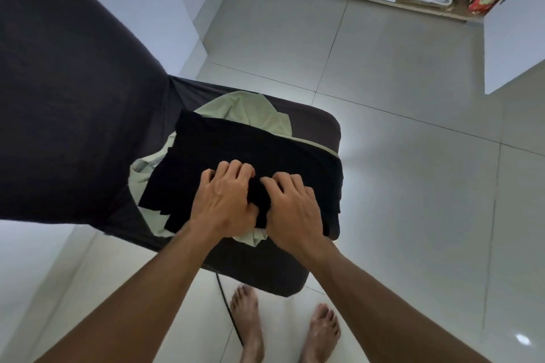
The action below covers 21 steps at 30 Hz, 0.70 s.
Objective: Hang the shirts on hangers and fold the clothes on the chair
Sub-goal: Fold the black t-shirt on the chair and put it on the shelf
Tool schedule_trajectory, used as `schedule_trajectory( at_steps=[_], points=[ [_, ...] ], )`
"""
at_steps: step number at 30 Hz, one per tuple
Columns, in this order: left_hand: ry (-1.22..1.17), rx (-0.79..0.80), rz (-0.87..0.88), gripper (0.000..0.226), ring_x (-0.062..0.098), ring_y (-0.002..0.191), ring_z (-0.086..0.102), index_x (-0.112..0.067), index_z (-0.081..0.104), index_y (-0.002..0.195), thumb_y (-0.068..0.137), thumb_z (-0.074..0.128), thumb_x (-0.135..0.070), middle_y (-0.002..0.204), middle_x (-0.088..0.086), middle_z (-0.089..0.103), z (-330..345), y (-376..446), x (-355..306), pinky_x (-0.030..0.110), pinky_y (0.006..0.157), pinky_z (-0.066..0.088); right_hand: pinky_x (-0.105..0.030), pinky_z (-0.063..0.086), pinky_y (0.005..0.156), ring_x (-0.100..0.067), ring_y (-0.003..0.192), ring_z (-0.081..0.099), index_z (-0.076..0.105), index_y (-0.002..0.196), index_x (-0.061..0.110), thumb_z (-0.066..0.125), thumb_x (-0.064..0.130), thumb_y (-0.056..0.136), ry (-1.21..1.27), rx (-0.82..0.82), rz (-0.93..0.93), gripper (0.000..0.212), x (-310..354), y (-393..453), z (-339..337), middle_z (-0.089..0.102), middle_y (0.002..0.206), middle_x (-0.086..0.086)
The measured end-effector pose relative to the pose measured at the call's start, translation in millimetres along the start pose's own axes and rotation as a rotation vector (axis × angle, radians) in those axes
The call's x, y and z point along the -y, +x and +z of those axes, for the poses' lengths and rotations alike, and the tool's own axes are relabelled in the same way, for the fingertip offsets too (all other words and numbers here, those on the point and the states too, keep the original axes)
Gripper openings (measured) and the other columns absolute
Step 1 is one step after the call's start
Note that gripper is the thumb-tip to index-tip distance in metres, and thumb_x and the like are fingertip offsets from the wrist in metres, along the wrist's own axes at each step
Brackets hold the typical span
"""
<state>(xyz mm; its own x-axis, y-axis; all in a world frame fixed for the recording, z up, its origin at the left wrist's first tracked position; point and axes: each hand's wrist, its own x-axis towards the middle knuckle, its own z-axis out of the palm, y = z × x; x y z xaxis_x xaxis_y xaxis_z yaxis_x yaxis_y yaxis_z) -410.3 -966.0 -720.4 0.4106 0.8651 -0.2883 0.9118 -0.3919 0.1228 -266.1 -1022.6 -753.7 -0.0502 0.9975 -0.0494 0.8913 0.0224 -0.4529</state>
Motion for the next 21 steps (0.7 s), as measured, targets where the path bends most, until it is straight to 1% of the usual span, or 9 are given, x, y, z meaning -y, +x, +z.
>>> schedule_trajectory(
  at_steps=[4,7,9,11,13,14,17,19,21],
  points=[
    [0.049,0.074,-0.14,0.062,0.02,0.112,0.047,-0.024,0.045,0.126,0.071,0.065,-0.045,0.12,-0.003,0.05,3,-22,53,0.041,0.099,0.039,-0.038,0.044,0.093,-0.023,0.118,0.05,0.048,0.14,0.023,0.061,0.028,0.081,-0.019,0.086,-0.087,0.061,48,22,13,0.056,0.13,0.001],
    [-0.048,0.105,-0.248,0.044,0.02,0.109,0.045,-0.024,0.05,0.113,0.076,0.065,-0.042,0.113,-0.003,0.049,2,-27,79,0.04,0.096,0.041,-0.038,0.038,0.095,-0.021,0.116,0.047,0.044,0.141,0.025,0.066,0.033,0.08,-0.032,0.164,-0.051,0.065,69,39,23,0.057,0.124,0.005],
    [-0.141,0.097,-0.248,0.022,0.018,0.102,0.045,-0.027,0.051,0.091,0.076,0.064,-0.037,0.102,-0.006,0.048,1,-31,89,0.039,0.094,0.041,-0.035,0.034,0.09,-0.018,0.108,0.046,0.052,0.127,0.03,0.066,0.035,0.081,-0.106,0.192,-0.05,0.048,75,46,24,0.057,0.112,0.008],
    [-0.293,0.044,-0.223,0.019,0.014,0.088,0.047,-0.028,0.045,0.074,0.069,0.063,-0.03,0.088,-0.009,0.049,-3,-39,96,0.038,0.088,0.041,-0.034,0.032,0.085,-0.015,0.099,0.045,0.056,0.108,0.034,0.066,0.035,0.083,-0.152,0.2,-0.06,0.028,81,48,21,0.057,0.099,0.011],
    [-0.446,0.009,-0.232,0.021,0.012,0.07,0.049,-0.028,0.04,0.071,0.064,0.06,-0.023,0.072,-0.01,0.051,-8,-44,101,0.036,0.078,0.041,-0.031,0.033,0.083,-0.011,0.09,0.044,0.052,0.087,0.036,0.067,0.034,0.082,-0.128,0.235,-0.06,0.016,83,49,18,0.055,0.085,0.016],
    [-0.491,0.008,-0.242,0.024,0.011,0.063,0.051,-0.028,0.041,0.075,0.064,0.061,-0.02,0.065,-0.01,0.053,-11,-45,104,0.034,0.074,0.04,-0.03,0.035,0.084,-0.008,0.084,0.044,0.048,0.077,0.035,0.07,0.034,0.082,-0.093,0.283,-0.067,0.022,82,50,16,0.053,0.08,0.016],
    [-0.516,0.061,-0.294,0.034,0.008,0.069,0.062,-0.031,0.05,0.093,0.069,0.071,-0.018,0.068,-0.011,0.063,-18,-37,119,0.032,0.079,0.046,-0.021,0.043,0.072,-0.003,0.065,0.05,0.044,0.064,0.03,0.082,0.025,0.076,0.246,0.362,0.015,0.04,78,59,6,0.054,0.067,0.013],
    [-0.653,0.081,-0.397,0.027,0.008,0.076,0.067,-0.03,0.064,0.087,0.07,0.082,-0.018,0.072,-0.01,0.067,-34,-21,134,0.027,0.077,0.052,-0.018,0.048,0.062,-0.003,0.062,0.055,0.055,0.069,0.022,0.086,0.015,0.075,0.604,0.234,0.173,0.033,73,71,-3,0.059,0.067,0.007],
    [-0.977,0.103,-0.498,0.019,0.012,0.079,0.072,-0.023,0.075,0.081,0.069,0.089,-0.023,0.078,-0.004,0.075,-49,-3,149,0.027,0.076,0.057,-0.02,0.055,0.065,-0.004,0.068,0.066,0.067,0.082,0.015,0.084,0.018,0.08,0.845,0.136,0.345,0.017,68,84,-14,0.07,0.075,0.002]
  ],
)
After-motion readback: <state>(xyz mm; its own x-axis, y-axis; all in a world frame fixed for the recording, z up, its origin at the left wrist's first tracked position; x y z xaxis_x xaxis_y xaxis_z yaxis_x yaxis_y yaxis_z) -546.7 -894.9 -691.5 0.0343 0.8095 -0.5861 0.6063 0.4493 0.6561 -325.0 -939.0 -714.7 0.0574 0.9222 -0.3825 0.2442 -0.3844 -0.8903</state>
